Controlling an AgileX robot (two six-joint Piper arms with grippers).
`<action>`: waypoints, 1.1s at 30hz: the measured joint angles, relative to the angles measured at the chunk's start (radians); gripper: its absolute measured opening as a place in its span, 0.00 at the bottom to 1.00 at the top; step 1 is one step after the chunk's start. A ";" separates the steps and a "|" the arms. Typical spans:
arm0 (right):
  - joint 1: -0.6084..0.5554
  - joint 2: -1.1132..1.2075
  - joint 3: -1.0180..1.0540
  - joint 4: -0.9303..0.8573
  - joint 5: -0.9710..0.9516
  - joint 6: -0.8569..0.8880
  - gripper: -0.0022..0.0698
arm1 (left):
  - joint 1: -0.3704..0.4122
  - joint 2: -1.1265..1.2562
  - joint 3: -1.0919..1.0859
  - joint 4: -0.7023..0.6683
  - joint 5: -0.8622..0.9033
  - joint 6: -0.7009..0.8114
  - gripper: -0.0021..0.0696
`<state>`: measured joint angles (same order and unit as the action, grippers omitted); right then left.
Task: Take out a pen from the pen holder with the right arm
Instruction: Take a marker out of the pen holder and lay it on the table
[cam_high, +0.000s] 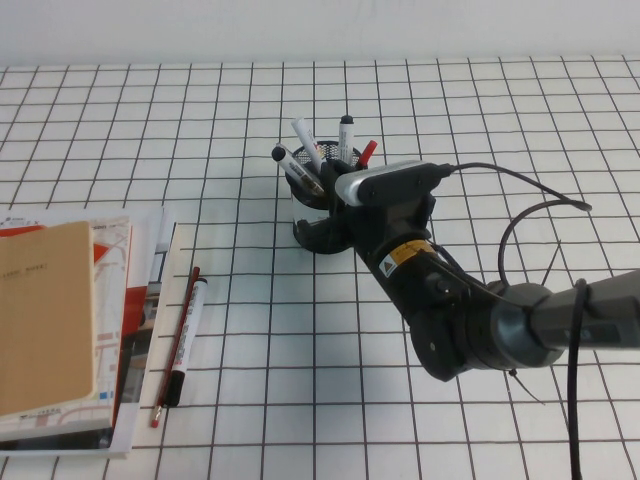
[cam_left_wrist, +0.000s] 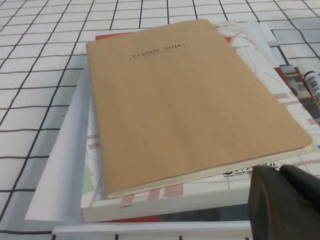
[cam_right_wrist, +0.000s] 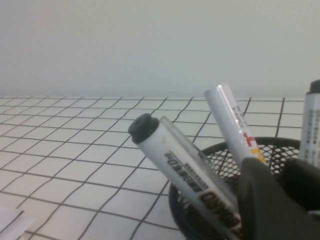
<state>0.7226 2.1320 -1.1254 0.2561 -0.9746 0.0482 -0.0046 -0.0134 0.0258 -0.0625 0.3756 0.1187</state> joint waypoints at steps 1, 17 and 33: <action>-0.002 -0.005 0.000 0.000 0.014 0.000 0.10 | 0.000 0.000 0.000 0.000 0.000 0.000 0.02; -0.004 -0.156 0.002 0.000 0.178 -0.086 0.10 | 0.000 0.000 0.000 0.000 0.000 0.000 0.02; -0.033 -0.580 -0.095 0.002 0.994 -0.224 0.10 | 0.000 0.000 0.000 0.000 0.000 0.000 0.02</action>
<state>0.6893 1.5523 -1.2203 0.2579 0.0196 -0.1759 -0.0046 -0.0134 0.0258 -0.0625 0.3756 0.1187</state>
